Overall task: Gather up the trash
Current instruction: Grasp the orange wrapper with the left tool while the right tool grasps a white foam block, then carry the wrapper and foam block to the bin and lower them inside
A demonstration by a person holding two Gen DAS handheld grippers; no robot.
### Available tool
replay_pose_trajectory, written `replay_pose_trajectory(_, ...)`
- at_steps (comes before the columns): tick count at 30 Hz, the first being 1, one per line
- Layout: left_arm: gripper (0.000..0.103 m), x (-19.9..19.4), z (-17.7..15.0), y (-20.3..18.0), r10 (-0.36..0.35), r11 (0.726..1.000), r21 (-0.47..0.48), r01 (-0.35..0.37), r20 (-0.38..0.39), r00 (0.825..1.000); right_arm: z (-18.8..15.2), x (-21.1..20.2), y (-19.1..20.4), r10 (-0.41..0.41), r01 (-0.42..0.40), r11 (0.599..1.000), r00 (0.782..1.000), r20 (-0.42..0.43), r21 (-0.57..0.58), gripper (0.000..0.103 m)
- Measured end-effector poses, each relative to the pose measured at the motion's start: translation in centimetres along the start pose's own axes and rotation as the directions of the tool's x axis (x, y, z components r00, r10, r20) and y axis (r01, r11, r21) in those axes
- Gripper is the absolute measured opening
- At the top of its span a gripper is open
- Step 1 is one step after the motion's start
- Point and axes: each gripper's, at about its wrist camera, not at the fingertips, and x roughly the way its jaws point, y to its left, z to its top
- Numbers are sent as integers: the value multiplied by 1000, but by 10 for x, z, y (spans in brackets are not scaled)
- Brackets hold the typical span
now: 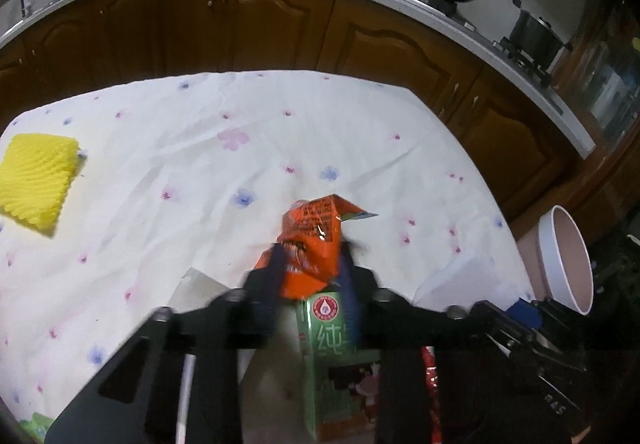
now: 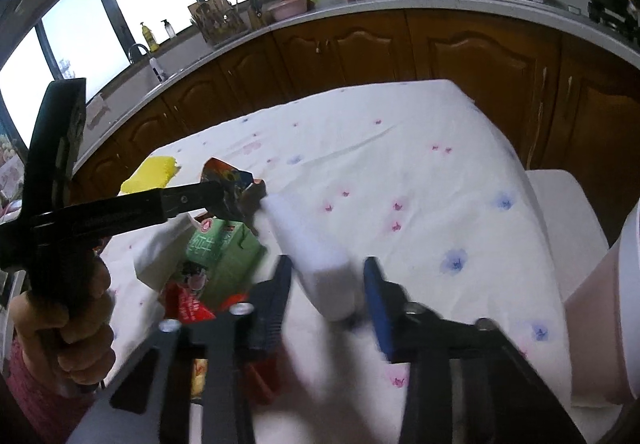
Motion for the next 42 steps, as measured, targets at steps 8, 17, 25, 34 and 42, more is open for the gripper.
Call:
replay_pose_trajectory(8, 1, -12, 1, -2, -10, 1000, 16, 9, 49, 999, -1, -13, -1, 4, -5, 1000, 998, 57, 19, 25)
replay_pose_trajectory(17, 1, -49, 2, -13, -74, 997, -1, 74, 118, 990, -5, -56, -19, -6, -6, 997, 990, 144, 81, 25)
replay_pose_trajectory(25, 1, -72, -17, -48, -163, 987, 22, 161, 127, 978, -19, -100, -39, -53, 26, 990, 979, 199, 137, 25)
replay_pose_trajectory(34, 1, -78, -41, -98, -235, 970, 78, 228, 101, 967, -42, -143, -59, -163, 116, 974, 955, 249, 195, 25)
replay_pose_trajectory(42, 1, -74, -57, -138, -275, 956, 118, 268, 54, 960, -65, -170, -83, -237, 169, 951, 936, 261, 260, 25)
